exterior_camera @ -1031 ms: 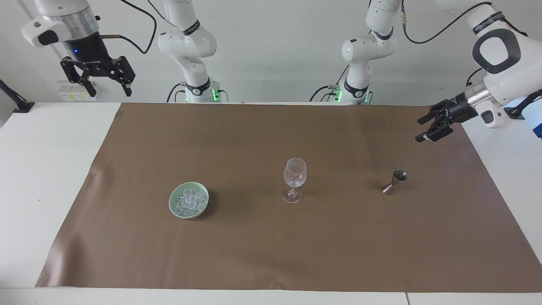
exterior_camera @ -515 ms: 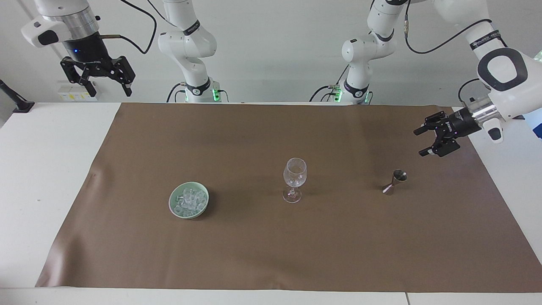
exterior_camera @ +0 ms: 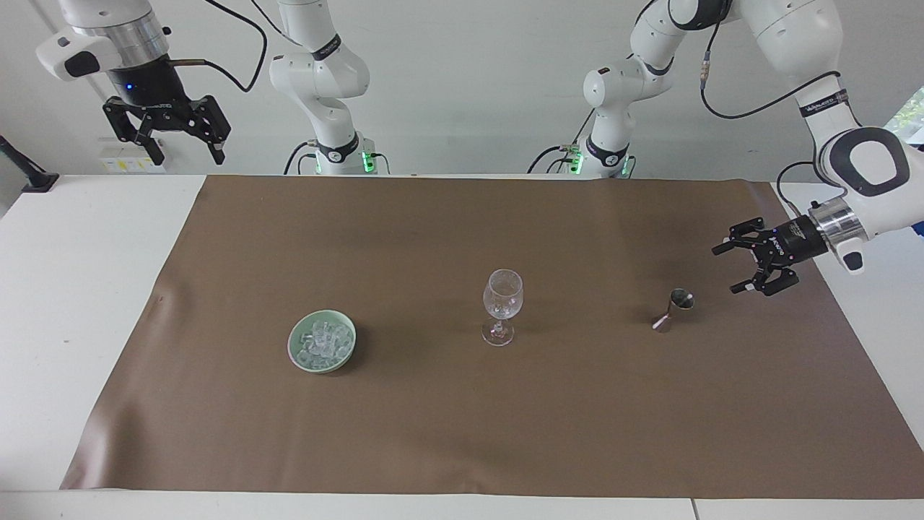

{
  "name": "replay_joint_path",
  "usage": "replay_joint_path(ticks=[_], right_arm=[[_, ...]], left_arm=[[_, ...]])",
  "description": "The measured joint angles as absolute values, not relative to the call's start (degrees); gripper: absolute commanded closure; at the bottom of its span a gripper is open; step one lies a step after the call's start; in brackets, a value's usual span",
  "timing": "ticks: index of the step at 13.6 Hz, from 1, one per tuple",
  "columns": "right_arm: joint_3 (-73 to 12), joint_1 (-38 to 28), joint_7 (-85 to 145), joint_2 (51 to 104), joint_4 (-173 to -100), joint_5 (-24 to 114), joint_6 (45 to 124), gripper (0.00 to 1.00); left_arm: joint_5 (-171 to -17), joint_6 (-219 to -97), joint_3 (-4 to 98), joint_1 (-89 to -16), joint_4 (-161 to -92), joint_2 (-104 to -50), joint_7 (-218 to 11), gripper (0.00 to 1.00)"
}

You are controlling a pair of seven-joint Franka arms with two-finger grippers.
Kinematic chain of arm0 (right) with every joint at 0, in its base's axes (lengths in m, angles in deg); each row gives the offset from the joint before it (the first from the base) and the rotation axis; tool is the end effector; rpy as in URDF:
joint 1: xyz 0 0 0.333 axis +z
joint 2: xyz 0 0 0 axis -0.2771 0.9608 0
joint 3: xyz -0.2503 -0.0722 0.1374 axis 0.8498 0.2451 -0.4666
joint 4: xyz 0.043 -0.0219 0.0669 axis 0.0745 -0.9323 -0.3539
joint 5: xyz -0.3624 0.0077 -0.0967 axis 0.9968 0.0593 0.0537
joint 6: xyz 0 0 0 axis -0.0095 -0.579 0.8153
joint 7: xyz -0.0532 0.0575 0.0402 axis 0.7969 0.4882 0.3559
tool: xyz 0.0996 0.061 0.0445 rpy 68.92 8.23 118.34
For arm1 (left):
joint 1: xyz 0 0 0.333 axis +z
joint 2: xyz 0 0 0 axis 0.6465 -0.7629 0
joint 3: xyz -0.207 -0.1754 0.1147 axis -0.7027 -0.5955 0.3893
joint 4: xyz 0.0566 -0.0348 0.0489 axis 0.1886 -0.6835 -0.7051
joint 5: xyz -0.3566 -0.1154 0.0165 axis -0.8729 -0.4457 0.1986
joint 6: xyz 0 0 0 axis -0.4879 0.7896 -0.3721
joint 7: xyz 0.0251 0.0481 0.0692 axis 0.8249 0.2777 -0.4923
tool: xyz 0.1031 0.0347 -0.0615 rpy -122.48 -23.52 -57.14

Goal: Pour wine and add ice with both arms
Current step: 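Move the open left gripper toward the small silver jigger cup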

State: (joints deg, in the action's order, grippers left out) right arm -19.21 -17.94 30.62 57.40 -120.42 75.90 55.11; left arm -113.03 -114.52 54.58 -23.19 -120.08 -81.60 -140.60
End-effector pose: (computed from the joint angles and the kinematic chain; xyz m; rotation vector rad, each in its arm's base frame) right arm 0.5055 -0.0580 0.6471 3.1263 0.0322 0.1433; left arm 0.5559 0.1302 0.3809 1.7603 1.6896 -0.7166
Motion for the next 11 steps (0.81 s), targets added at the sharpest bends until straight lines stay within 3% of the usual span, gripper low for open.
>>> replay_joint_path(ticks=[11], right_arm=[[-19.21, -17.94, 30.62, 57.4, -120.42, 75.9, 55.11, 0.0]], left_arm=[[-120.04, -119.73, 55.07, -22.43, -121.78, -85.85, -145.46, 0.0]])
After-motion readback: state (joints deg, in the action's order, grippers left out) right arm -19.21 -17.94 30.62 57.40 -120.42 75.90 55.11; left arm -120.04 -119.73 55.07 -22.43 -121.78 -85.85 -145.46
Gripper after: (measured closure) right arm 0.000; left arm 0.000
